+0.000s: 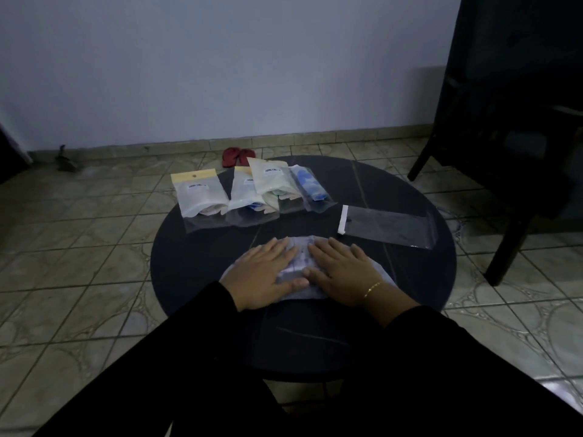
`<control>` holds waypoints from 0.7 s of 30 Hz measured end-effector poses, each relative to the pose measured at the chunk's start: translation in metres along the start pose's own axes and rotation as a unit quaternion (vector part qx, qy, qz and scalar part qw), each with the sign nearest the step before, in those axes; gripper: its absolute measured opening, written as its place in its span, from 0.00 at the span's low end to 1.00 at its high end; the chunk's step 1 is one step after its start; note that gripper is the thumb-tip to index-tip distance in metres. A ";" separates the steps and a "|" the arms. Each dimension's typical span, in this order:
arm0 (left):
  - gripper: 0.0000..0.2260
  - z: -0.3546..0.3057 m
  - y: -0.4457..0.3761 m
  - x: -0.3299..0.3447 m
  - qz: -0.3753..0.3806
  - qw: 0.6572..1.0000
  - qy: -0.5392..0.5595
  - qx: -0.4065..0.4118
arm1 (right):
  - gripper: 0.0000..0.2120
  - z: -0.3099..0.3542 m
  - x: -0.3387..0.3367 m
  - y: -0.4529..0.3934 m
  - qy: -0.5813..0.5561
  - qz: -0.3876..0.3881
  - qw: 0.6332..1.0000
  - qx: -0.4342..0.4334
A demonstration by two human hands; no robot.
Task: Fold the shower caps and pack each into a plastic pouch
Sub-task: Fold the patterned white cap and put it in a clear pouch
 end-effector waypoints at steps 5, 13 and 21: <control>0.52 0.002 -0.003 -0.002 0.020 1.000 0.003 0.001 | 0.31 0.000 0.002 -0.003 0.033 0.001 0.999 0.004; 0.54 0.003 0.001 -0.003 0.022 1.000 0.009 -0.010 | 0.32 -0.021 -0.003 0.014 0.041 0.037 0.998 -0.032; 0.56 0.004 -0.001 -0.005 0.046 0.998 0.027 -0.022 | 0.25 -0.039 -0.004 0.035 0.009 0.023 1.000 -0.002</control>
Point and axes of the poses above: each hand's wrist, its own y-axis away from the middle knuckle, its own x-axis out of the palm, z = x × y, the point moved 1 cm from there along -y, towards the middle knuckle, and after that the axes turned 2 degrees about z, right-handed, at the moved point
